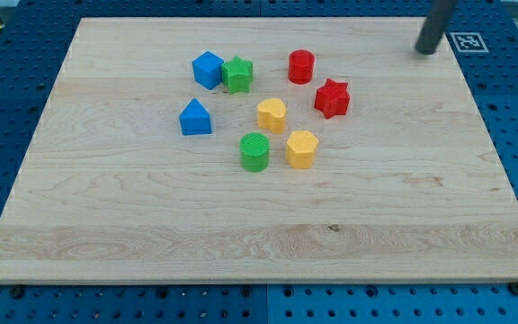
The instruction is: Push the red circle to the red star
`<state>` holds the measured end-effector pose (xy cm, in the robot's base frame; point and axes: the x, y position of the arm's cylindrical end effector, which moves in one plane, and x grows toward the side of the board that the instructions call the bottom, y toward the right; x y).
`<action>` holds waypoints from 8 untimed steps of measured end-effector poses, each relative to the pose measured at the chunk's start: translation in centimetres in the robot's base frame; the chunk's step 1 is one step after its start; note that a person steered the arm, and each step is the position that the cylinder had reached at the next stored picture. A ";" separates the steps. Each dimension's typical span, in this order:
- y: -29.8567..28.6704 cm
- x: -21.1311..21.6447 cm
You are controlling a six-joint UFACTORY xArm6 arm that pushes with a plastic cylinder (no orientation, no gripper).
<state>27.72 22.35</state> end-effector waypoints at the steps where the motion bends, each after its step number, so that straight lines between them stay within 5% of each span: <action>1: -7.0 0.9; 3: -16.3 -1.0; 7: -17.1 8.5; 8: -13.7 9.6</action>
